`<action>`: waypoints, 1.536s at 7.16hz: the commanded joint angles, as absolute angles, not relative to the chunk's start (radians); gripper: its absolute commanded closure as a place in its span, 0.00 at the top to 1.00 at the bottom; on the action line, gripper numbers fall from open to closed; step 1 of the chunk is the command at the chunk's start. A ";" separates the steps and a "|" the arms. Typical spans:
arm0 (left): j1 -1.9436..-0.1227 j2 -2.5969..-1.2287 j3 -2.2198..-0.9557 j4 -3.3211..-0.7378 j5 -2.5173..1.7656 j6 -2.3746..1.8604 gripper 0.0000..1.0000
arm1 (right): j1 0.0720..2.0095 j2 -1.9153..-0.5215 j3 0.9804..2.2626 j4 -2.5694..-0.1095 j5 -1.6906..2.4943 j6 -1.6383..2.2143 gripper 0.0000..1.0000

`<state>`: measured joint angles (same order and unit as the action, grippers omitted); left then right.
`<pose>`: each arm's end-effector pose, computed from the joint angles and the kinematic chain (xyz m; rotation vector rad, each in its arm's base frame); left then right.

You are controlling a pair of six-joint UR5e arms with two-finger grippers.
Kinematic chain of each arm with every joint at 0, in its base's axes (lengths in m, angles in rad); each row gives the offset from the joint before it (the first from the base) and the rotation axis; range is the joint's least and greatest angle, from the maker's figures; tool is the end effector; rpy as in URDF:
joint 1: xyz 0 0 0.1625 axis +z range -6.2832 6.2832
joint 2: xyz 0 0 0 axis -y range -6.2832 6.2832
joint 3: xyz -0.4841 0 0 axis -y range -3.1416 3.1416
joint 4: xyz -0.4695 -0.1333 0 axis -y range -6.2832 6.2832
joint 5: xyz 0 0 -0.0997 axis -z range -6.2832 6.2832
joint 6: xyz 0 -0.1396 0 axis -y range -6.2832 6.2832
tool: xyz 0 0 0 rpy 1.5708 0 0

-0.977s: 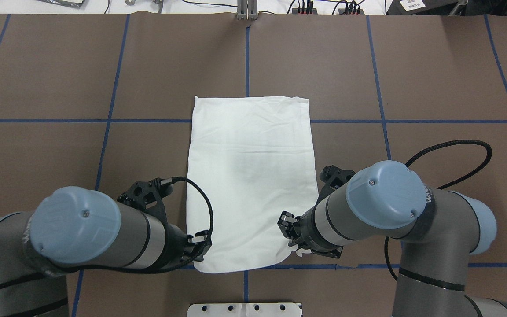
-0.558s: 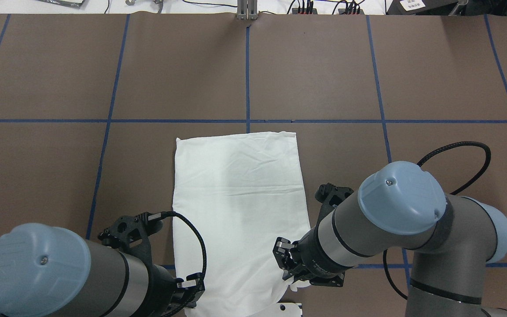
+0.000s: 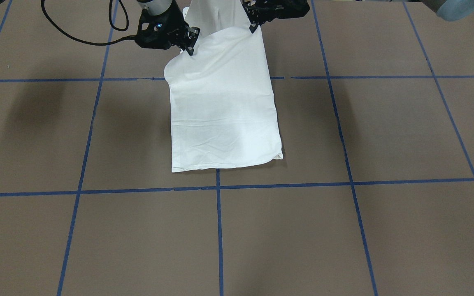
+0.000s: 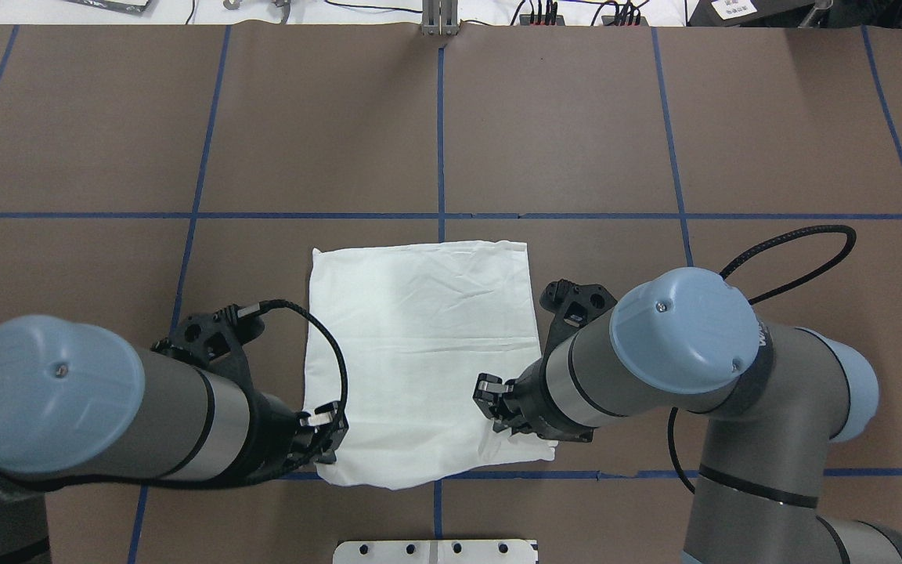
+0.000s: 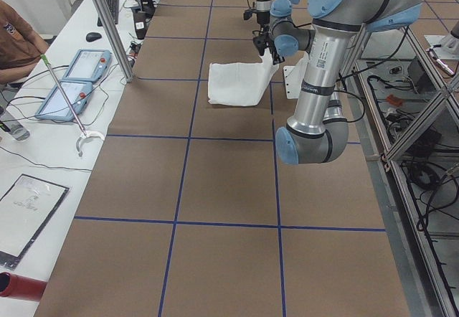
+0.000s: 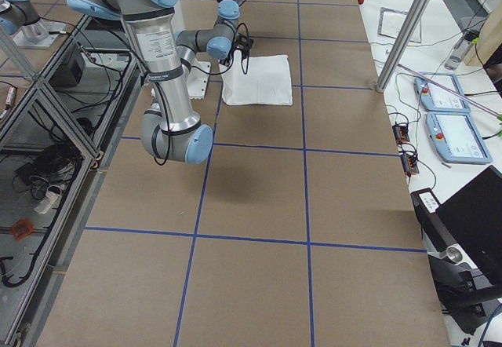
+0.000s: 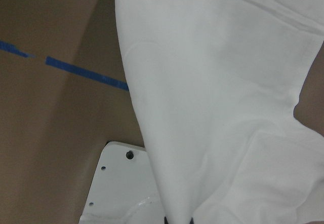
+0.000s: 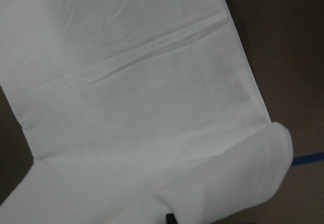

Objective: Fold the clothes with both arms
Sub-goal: 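Lift the near edge with both grippers and fold it away from the robot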

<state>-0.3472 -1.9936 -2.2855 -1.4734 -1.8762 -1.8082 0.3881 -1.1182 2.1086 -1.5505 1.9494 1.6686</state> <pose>0.4965 -0.2768 0.1593 -0.2214 1.0509 -0.3691 -0.5541 -0.3148 0.1897 -0.1979 -1.0389 0.2487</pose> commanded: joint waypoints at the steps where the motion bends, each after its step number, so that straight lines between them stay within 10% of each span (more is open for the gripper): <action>1: -0.478 -2.061 -2.153 -1.483 -1.894 -1.778 0.00 | 0.510 -1.054 2.022 -1.551 1.934 1.541 0.00; 10: -0.623 -2.094 -1.847 -1.732 -1.907 -1.674 0.00 | 0.632 -0.807 1.514 -1.364 1.937 1.447 0.00; 11: -0.623 -2.097 -1.845 -1.736 -1.905 -1.677 0.08 | 0.632 -0.804 1.514 -1.361 1.940 1.450 0.26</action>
<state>-0.6208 -2.0935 -1.8535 -1.7278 -1.9064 -1.6767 0.6319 -0.8140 1.5244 -1.3647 1.9375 1.4461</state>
